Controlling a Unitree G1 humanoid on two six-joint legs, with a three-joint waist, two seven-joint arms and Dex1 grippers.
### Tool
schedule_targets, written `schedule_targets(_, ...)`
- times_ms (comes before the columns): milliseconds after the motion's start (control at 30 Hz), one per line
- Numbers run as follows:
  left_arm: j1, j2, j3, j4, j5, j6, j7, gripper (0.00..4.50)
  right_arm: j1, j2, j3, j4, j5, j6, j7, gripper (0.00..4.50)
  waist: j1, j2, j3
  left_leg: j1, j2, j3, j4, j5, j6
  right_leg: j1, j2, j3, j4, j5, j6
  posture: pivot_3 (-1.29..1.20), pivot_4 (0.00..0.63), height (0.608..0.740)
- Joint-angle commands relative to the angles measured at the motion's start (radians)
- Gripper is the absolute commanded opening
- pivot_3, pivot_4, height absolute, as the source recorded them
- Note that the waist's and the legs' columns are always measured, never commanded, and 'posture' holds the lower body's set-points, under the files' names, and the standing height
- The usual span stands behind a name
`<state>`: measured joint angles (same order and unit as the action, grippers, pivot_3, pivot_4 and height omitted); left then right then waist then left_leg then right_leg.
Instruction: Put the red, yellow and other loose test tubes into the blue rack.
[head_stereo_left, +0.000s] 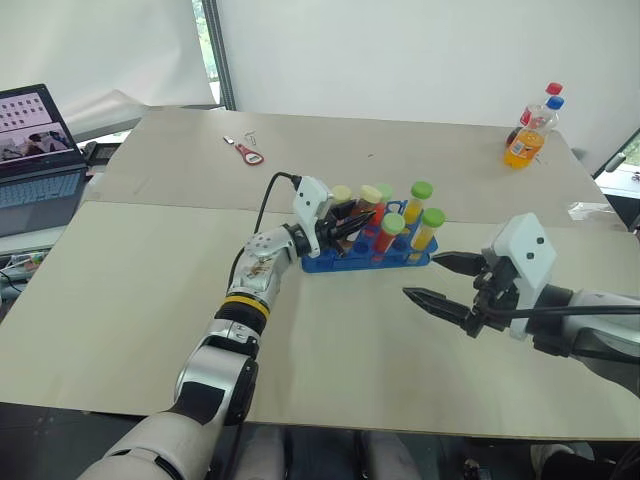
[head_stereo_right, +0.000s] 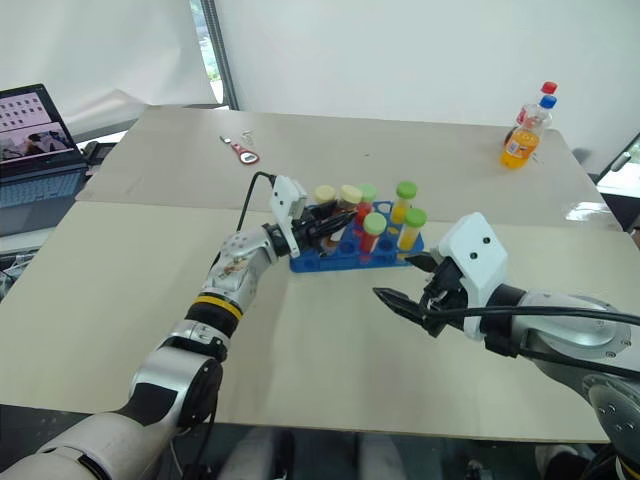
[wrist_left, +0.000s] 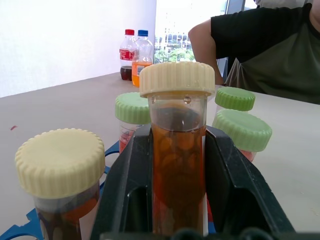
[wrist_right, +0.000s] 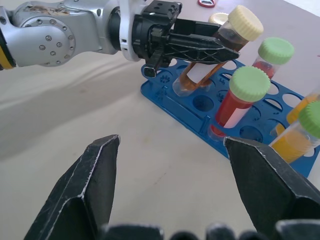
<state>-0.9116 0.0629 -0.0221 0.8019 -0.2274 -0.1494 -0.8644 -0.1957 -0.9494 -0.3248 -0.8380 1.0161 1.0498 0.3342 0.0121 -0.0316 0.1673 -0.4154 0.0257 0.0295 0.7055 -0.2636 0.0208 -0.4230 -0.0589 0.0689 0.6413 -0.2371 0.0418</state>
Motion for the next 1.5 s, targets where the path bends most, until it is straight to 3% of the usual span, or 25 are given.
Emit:
schedule_targets(33, 0.01, -0.015, -0.002, 0.004, 0.016, -0.044, 0.008, 0.89, -0.018, 0.001, -0.031, -0.012, 0.017, -0.012, -0.029, 3.73, 0.0, 0.0, 0.0, 0.0, 0.0, 0.0, 0.0, 0.0, 0.0, 0.0, 0.0, 0.0, 0.0, 0.0, 0.0, 0.0, 0.15, 0.74)
schedule_targets(600, 0.146, -0.033, 0.002, -0.039, 0.037, -0.175, 0.074, 0.89, 0.0, 0.023, -0.038, -0.024, 0.026, -0.022, -0.147, 3.73, -0.001, 0.0, -0.001, 0.001, 0.0, 0.0, 0.0, 0.0, 0.0, 0.001, 0.0, 0.0, 0.0, 0.0, 0.0, 0.0, 0.15, 0.74)
schedule_targets(833, 0.16, -0.014, 0.001, -0.072, 0.022, -0.157, 0.034, 4.34, 0.007, 0.026, -0.043, -0.01, 0.02, -0.033, -0.14, 3.73, -0.001, 0.0, -0.001, 0.0, 0.0, 0.0, 0.0, 0.0, 0.0, 0.0, 0.0, 0.0, 0.0, 0.0, 0.0, 0.0, 0.15, 0.74)
schedule_targets(967, 0.183, 0.042, -0.019, -0.139, 0.028, -0.13, -0.03, 4.43, 0.009, 0.019, -0.033, 0.004, -0.001, -0.047, -0.115, 3.73, -0.002, 0.0, -0.001, 0.0, 0.0, 0.0, 0.0, 0.0, 0.0, 0.0, 0.0, 0.0, 0.0, 0.0, 0.0, 0.0, 0.15, 0.74)
schedule_targets(1100, 0.246, 0.198, -0.051, -0.312, 0.014, 0.016, -0.166, 4.43, 0.011, 0.001, -0.025, 0.031, -0.042, -0.07, -0.053, 3.73, -0.01, 0.001, -0.001, 0.001, 0.001, 0.0, -0.001, 0.0, 0.0, 0.0, 0.001, 0.0, 0.0, 0.0, 0.0, 0.0, 0.15, 0.74)
schedule_targets(1200, 0.295, 0.36, -0.075, -0.472, 0.039, 0.135, -0.241, 4.5, 0.026, -0.044, -0.04, 0.065, -0.093, -0.112, 0.053, 4.46, -0.019, 0.001, -0.001, 0.001, 0.002, 0.0, -0.001, 0.0, 0.0, 0.0, 0.001, 0.0, 0.001, 0.0, 0.0, 0.0, 0.15, 0.74)
schedule_targets(1367, 0.317, 0.615, -0.06, -0.669, 0.055, 0.35, -0.29, 4.5, 0.055, -0.153, -0.084, 0.181, -0.215, -0.238, 0.277, 4.46, -0.018, 0.001, -0.001, 0.001, 0.003, 0.0, -0.001, 0.0, 0.0, 0.0, 0.0, 0.0, 0.0, 0.0, 0.0, 0.0, 0.15, 0.74)
schedule_targets(1500, 0.368, 0.8, -0.007, -0.746, 0.063, 0.364, -0.326, 4.5, 0.069, -0.236, -0.154, 0.289, -0.223, -0.291, 0.513, 4.46, -0.021, 0.001, -0.001, 0.002, 0.003, 0.001, -0.002, 0.0, 0.0, 0.0, 0.0, 0.0, -0.001, 0.0, 0.0, 0.0, 0.15, 0.74)
